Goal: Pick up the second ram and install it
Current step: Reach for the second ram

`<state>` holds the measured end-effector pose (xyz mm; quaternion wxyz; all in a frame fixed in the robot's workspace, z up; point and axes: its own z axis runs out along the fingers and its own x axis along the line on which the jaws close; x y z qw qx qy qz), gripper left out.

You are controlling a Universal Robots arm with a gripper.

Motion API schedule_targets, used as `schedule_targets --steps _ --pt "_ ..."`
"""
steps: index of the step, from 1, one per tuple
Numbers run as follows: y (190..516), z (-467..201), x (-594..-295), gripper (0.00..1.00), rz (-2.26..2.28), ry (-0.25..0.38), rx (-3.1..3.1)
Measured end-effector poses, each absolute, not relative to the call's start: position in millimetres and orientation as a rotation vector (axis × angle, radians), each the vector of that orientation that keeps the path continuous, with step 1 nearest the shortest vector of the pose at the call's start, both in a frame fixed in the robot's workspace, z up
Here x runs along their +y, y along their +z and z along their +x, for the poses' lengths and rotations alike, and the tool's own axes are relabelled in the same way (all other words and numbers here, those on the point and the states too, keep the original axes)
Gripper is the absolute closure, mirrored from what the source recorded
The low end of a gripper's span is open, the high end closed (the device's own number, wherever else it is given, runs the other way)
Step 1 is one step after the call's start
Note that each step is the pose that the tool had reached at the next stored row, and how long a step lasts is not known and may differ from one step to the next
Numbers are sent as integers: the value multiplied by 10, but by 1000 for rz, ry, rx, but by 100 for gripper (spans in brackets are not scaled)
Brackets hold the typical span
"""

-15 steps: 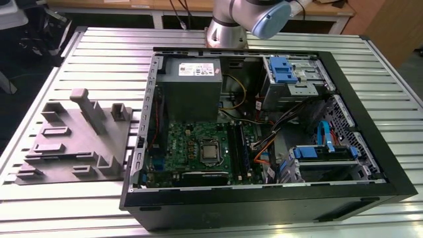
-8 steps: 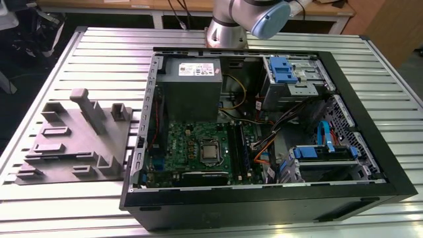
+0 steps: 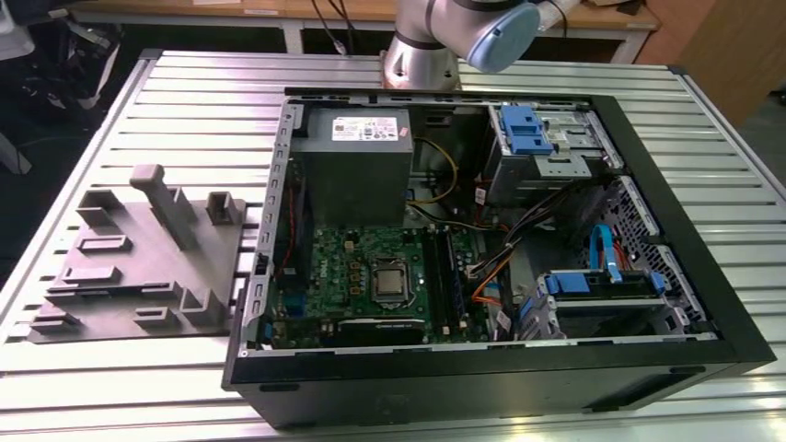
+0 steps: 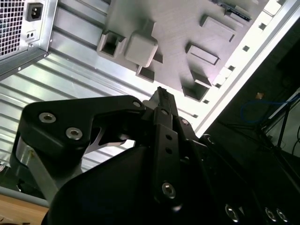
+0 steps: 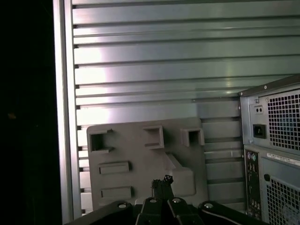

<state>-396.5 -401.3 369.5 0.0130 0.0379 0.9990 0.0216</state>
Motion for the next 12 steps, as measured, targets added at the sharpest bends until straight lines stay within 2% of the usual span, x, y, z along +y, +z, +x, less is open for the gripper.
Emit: schedule_targets --steps 12 --pt "3578 -3989 -4214 90 120 68 3112"
